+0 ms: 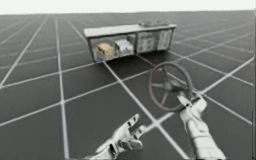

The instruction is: Pick up and drop off the object

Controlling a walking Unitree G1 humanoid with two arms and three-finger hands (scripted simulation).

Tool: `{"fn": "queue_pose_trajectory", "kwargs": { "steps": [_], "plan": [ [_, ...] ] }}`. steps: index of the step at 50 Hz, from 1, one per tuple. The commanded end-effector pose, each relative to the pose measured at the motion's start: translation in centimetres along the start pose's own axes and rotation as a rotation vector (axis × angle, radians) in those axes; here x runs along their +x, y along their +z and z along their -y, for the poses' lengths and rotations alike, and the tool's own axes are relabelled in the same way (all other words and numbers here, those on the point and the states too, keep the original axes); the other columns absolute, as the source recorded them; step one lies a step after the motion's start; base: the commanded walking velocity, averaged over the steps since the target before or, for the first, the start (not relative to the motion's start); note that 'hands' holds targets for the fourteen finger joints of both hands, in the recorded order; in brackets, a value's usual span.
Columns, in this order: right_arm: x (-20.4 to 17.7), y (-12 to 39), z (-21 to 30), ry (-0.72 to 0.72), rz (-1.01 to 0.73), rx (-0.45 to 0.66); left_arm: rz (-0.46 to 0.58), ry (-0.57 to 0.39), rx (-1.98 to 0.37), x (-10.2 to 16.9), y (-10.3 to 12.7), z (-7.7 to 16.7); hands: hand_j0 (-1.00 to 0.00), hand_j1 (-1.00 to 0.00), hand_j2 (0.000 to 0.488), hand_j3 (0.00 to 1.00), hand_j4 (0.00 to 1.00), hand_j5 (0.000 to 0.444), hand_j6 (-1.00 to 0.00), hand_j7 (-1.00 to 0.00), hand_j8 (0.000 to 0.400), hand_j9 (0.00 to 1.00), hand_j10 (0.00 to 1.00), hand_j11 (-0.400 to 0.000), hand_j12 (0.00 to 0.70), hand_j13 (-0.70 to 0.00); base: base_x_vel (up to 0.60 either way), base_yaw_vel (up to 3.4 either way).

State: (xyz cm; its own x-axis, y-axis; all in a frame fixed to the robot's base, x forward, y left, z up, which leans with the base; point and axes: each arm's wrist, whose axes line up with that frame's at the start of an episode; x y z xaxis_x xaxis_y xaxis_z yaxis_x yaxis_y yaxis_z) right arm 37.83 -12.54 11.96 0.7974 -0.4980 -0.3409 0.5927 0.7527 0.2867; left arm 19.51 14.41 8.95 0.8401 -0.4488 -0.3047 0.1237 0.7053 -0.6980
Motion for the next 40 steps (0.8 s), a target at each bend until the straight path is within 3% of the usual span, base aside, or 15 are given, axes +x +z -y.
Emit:
{"fn": "queue_pose_trajectory", "kwargs": {
  "steps": [1,40],
  "plan": [
    [-0.67,0.83,-1.35,0.043,0.033,0.011,0.014,-0.001,-0.012,-0.31,0.00,-0.32,0.00,0.00,0.000,1.00,1.00,0.000,0.00,0.00,0.000,1.00,1.00,-0.400,0.000,-0.700,0.57,0.05],
    [-0.67,0.83,-1.35,0.043,0.033,0.011,0.014,-0.001,-0.012,-0.31,0.00,-0.32,0.00,0.00,0.000,1.00,1.00,0.000,0.00,0.00,0.000,1.00,1.00,-0.400,0.000,-0.700,0.56,0.06]
  ]
}}
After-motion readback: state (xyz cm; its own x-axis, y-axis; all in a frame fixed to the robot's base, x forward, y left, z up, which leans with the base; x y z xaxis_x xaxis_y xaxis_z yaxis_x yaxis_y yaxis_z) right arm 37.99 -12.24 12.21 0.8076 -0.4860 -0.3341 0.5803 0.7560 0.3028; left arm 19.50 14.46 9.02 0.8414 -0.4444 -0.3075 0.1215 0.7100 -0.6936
